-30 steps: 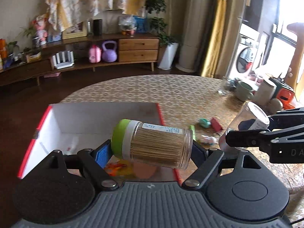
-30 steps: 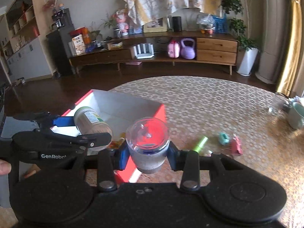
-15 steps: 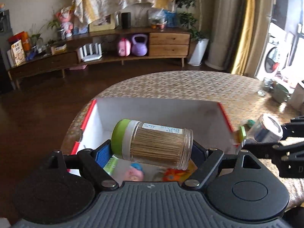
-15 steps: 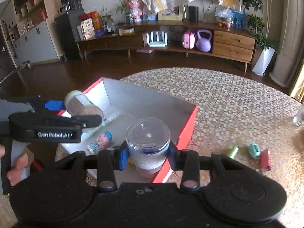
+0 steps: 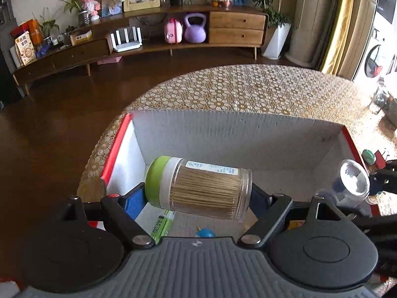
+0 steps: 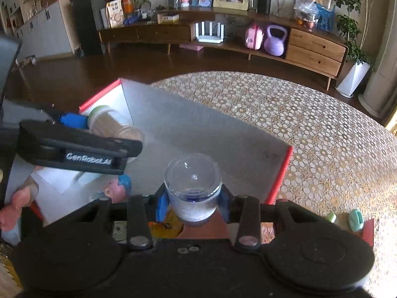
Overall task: Organize rigid objects
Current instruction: 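Carry the toothpick jar and clear cup into the red box with both tools, then open both tools to release the jar and cup inside the box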
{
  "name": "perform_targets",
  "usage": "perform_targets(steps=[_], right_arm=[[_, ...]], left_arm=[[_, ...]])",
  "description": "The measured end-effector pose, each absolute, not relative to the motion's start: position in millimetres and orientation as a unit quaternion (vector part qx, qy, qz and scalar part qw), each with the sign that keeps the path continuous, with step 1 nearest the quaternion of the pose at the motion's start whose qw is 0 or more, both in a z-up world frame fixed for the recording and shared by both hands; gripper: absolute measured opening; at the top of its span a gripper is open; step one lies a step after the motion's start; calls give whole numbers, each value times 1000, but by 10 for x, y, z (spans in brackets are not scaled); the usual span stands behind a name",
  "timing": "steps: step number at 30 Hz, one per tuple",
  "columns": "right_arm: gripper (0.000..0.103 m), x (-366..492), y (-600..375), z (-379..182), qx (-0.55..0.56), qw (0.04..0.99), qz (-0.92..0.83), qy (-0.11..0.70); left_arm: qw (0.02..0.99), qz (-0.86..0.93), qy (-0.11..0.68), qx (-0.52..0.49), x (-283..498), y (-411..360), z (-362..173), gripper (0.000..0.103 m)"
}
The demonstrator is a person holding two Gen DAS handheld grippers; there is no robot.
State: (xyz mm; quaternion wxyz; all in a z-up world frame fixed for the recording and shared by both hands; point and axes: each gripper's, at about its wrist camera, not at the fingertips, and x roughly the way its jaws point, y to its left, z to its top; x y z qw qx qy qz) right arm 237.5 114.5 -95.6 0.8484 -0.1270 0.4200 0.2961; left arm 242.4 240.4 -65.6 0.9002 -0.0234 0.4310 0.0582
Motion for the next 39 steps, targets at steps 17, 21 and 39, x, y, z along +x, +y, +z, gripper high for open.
perform_targets(steps=[17,21,39], right_arm=[[40,2402,1365,-1151,-157,838,293,433],[40,2394,1356,-1165,-155,838,292,434],[52,2313,1200,-1080,-135,842,293,432]], left_arm=[[844,52,532,-50,2827,2445,-1024,84],[832,52,549,-57,2863,2457,-1086,84],[827,78,552,-70,2875,2444,-1003,84]])
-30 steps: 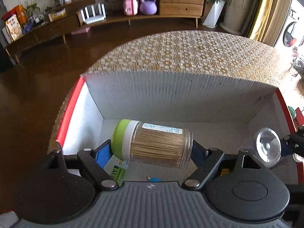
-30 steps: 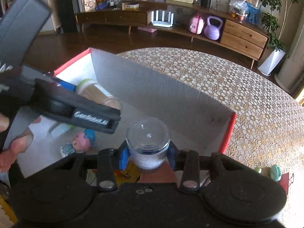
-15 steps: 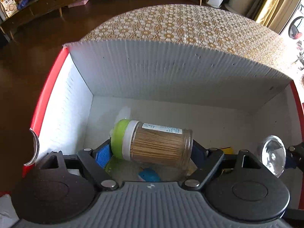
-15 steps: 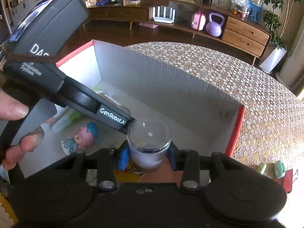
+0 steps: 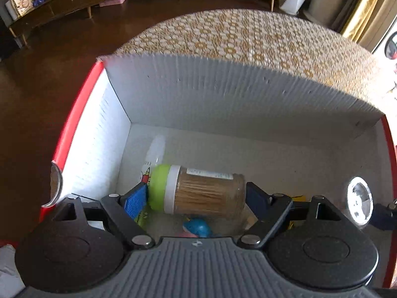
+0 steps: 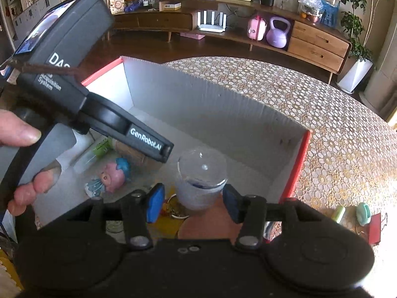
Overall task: Organize rigid objects
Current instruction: 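Open both tools to release the jar and cup inside the box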
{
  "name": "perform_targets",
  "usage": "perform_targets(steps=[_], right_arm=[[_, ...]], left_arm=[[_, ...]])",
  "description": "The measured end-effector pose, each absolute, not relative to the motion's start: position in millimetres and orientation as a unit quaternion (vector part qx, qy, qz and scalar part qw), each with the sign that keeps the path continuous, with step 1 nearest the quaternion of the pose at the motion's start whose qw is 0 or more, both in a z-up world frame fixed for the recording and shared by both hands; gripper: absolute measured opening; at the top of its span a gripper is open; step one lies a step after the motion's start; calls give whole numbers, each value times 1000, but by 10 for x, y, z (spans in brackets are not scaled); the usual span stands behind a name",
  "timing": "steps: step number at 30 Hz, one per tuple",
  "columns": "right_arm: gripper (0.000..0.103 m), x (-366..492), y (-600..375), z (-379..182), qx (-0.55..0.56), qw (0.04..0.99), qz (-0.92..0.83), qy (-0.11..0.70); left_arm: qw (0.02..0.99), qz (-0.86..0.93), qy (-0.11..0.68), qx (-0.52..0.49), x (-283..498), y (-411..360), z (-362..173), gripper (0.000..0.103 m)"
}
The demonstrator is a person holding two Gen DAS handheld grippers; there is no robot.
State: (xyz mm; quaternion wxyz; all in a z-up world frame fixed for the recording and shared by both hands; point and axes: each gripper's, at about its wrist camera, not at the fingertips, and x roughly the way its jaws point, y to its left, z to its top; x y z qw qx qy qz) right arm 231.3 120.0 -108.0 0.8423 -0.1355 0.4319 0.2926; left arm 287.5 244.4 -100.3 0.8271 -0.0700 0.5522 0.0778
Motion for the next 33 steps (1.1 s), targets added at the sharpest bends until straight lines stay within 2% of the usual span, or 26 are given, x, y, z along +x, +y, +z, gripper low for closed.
perform_targets(steps=[5,9,30,33], right_arm=[[55,2247,1107,-968,-121,846,299,424],[64,2151,1015,-844,-113,851,306,412],[68,1625,489,-290,-76,863,337,369],[77,1562,405,-220,-70,867,338,360]], left_arm=[[841,77,531,-72,2779,2402,-855,84],[853,73,512,-70,2673,2346,-714,84],[905,48,420,-47,1874,1923,-57,84],[912,45,406,-42,1763,1830,10,84]])
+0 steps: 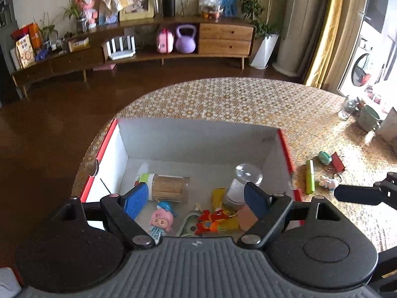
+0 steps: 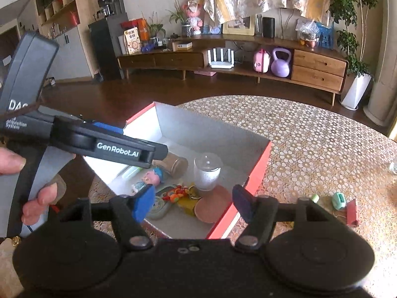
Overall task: Organize rigid objects
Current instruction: 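Open both tools to release the jar and cup inside the box, then withdraw both open tools from the red box back over the table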
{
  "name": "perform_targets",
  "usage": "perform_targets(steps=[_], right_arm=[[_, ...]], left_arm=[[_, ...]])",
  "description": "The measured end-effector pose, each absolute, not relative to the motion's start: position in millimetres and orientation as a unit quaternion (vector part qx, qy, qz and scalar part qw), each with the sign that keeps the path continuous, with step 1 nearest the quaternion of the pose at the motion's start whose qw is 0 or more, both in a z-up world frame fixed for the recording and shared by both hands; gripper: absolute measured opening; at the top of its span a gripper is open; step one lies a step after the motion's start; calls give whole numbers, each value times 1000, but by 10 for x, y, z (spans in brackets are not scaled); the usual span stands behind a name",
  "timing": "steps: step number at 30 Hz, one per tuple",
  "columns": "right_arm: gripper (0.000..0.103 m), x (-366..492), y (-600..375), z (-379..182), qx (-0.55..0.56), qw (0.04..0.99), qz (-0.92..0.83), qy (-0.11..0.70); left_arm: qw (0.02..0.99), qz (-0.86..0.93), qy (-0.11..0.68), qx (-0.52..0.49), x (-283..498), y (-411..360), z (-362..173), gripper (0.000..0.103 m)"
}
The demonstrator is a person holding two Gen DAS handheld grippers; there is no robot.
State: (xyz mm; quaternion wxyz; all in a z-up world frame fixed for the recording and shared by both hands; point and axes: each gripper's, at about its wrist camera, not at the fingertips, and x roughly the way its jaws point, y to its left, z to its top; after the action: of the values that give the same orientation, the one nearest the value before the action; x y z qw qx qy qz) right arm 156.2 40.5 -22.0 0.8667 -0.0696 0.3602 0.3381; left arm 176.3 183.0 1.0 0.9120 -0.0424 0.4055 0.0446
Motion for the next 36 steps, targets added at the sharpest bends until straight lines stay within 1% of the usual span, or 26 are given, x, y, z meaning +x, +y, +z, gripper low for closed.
perform_targets(steps=[3,5,6,9,13,15,20,22,23,36], right_arm=[[78,1501,289,-152,-66,870,340,352],[81,1457,197,-113,-63,872,341,346],[84,1433,152,-100,-62,873,342,343],[88,1368,22,-80,-61,875,341,339],[98,1307,-133,-62,-59,878,336,336],[100,1281,-215,-58,-61,881,332,333],[101,1283,-461,-75,-56,889,320,323],[101,1301,-590,-89,-50,892,315,321],[101,1313,-647,-95,-46,893,312,320],[100,1554,-1438,-372,-27,906,263,330]], left_arm=[[917,37,395,-40,1676,1738,78,84],[919,32,391,-40,1636,1659,106,84],[920,30,388,-42,1619,1621,117,84],[923,24,381,-45,1579,1499,133,84],[925,7,377,-54,1553,1325,118,84],[925,-1,376,-54,1549,1237,113,84],[930,-26,363,-53,1542,955,115,91],[931,-33,359,-53,1564,850,111,98],[932,-37,356,-54,1573,804,101,100],[933,-66,349,-49,1854,154,-216,102]])
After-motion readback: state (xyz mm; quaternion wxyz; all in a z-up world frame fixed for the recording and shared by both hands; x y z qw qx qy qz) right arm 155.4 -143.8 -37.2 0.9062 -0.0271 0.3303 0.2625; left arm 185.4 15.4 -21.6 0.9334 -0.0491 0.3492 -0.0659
